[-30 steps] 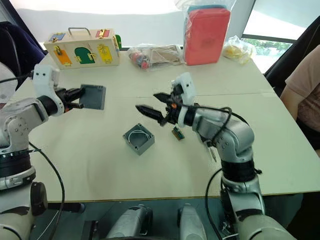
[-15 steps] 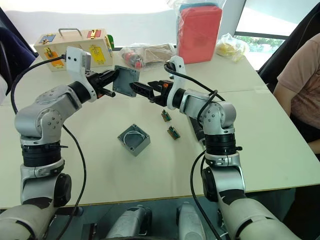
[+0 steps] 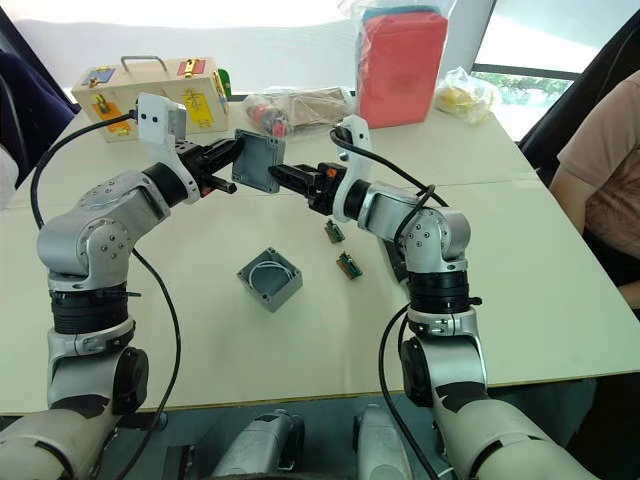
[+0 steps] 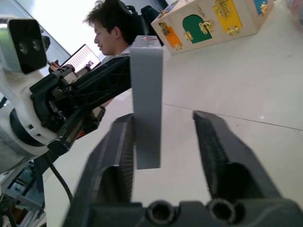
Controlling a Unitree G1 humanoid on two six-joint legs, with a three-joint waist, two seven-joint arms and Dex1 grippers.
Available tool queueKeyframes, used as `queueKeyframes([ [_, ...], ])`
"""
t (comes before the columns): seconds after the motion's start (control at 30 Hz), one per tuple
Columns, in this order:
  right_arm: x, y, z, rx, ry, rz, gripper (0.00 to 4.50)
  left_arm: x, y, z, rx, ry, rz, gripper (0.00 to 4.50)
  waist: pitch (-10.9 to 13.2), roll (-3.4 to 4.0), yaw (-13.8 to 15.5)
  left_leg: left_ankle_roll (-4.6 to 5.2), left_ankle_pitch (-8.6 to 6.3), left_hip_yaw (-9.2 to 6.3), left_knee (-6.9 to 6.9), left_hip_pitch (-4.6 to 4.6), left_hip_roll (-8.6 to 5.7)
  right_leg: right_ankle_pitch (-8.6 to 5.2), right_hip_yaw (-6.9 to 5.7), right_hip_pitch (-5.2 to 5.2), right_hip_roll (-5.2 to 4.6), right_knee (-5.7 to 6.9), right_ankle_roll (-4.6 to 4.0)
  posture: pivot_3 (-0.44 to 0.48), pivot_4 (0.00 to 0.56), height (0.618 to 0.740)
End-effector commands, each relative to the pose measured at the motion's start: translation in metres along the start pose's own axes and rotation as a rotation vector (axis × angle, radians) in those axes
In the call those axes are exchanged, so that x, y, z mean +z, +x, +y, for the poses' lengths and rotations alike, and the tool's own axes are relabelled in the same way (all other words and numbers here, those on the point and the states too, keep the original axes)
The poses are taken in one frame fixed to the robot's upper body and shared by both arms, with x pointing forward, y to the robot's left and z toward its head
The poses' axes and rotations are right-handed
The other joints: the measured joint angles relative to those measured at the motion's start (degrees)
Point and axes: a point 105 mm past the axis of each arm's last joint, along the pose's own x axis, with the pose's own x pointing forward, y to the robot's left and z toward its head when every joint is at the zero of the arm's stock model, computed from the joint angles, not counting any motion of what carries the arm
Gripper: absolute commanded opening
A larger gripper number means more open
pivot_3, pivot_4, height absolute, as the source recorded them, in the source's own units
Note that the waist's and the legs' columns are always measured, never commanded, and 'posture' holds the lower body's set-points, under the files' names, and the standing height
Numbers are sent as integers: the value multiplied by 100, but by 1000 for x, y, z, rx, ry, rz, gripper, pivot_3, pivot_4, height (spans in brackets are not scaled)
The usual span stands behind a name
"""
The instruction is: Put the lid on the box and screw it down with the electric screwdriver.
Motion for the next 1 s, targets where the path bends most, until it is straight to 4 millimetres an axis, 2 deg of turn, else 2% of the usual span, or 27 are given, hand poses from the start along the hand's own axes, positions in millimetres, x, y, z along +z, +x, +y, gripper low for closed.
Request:
queueKeyframes([
  [0.03, 12, -2, 5, 4, -8, -48, 344, 18, -5, -15, -58, 28, -69, 0, 0, 0, 0, 0, 0, 0, 0, 0, 0, 0, 0, 0, 0, 0, 0, 0, 150, 740],
  [0.07, 12, -3, 5, 6, -5, -51, 132, 18, -5, -15, -58, 27, -67, 0, 0, 0, 2, 0, 0, 0, 0, 0, 0, 0, 0, 0, 0, 0, 0, 0, 150, 740],
  [0.17, 13, -3, 7, 19, 5, -59, 132, 17, -7, -14, -62, 25, -62, 0, 0, 0, 9, 0, 0, 0, 0, 0, 0, 0, 1, 0, 0, 0, 0, 0, 150, 740],
  [0.2, 14, -3, 7, 21, 5, -61, 132, 16, -8, -15, -68, 25, -57, 658, 0, 0, 17, 0, 0, 0, 0, 0, 0, 0, 1, 1, 0, 0, 0, 0, 150, 740],
  [0.23, 14, -3, 8, 24, 4, -63, 132, 16, -9, -15, -75, 26, -54, 893, 0, 0, 18, 0, 0, 0, 0, 0, 0, 0, 1, 1, 0, 0, 0, 0, 150, 740],
  [0.3, 14, -4, 9, 27, 3, -65, 132, 15, -11, -15, -83, 28, -49, 1711, 0, 0, 9, 0, 0, 1, 0, -1, -1, 0, 1, 1, 0, -1, 0, 0, 150, 740],
  [0.43, 12, -5, 7, 17, -13, -63, 132, 32, -35, -6, -109, -24, -75, 3303, 0, 0, -21, 0, 0, 0, -2, -1, 3, 0, 2, -4, 3, 0, 0, 0, 150, 740],
  [0.5, 14, -7, 5, -1, -39, -77, 132, 34, -48, 2, -117, -82, -65, 4027, 1, 1, -41, 0, 0, 0, -4, -1, 4, 0, 3, -7, 4, 0, 0, 0, 150, 740],
  [0.6, 22, -16, -2, -69, -205, -149, 132, 37, -67, 18, -91, -156, -55, 4027, 1, 1, -89, 0, 0, 0, -6, -1, 4, 0, 4, -7, 5, 1, 0, 0, 150, 740],
  [0.7, 21, -30, 0, -96, -410, -186, 132, 39, -76, 27, -69, -186, -59, 4027, 1, 0, -67, 0, 0, -2, -6, -1, 1, 0, 2, -5, 3, -1, 1, 0, 150, 740],
  [0.8, 10, -46, 7, -134, -771, -175, 132, 32, -78, 33, -69, -198, -18, 3408, 0, 0, -53, 0, 0, 1, -1, -1, -4, 0, 3, 2, 1, -6, 1, 0, 150, 740],
  [0.83, 6, -51, 9, -160, -919, -178, 132, 29, -77, 35, -69, -204, -4, 2791, 0, 0, -50, 0, 0, 2, 0, -1, -4, 0, 3, 2, 0, -6, 1, 0, 150, 740],
  [0.87, 0, -54, 15, -144, -1047, -184, 132, 27, -76, 36, -76, -207, 9, 2553, 1, 0, -44, 0, 0, 3, 0, -1, -3, 0, 4, 0, 3, -5, 1, 0, 150, 740],
  [0.9, -10, -55, 19, -116, -1139, -167, 132, 25, -75, 36, -83, -203, 23, 2017, 0, 0, -36, 0, 0, 3, -1, -1, -3, 0, 4, -3, 4, -2, 1, 0, 150, 740],
  [0.97, -31, -58, 17, -112, -1332, -108, 132, 20, -69, 33, -113, -200, 51, 1510, 1, 0, -6, -3, 1, 5, -1, 0, -2, -1, 5, -6, 5, 2, 1, 0, 150, 740],
  [1.0, -41, -60, 14, -127, -1422, -78, 132, 18, -66, 30, -129, -195, 67, 1100, 0, 0, 2, -4, 2, 4, -1, 0, -1, -1, 5, -5, 6, 3, 1, 0, 150, 740],
])
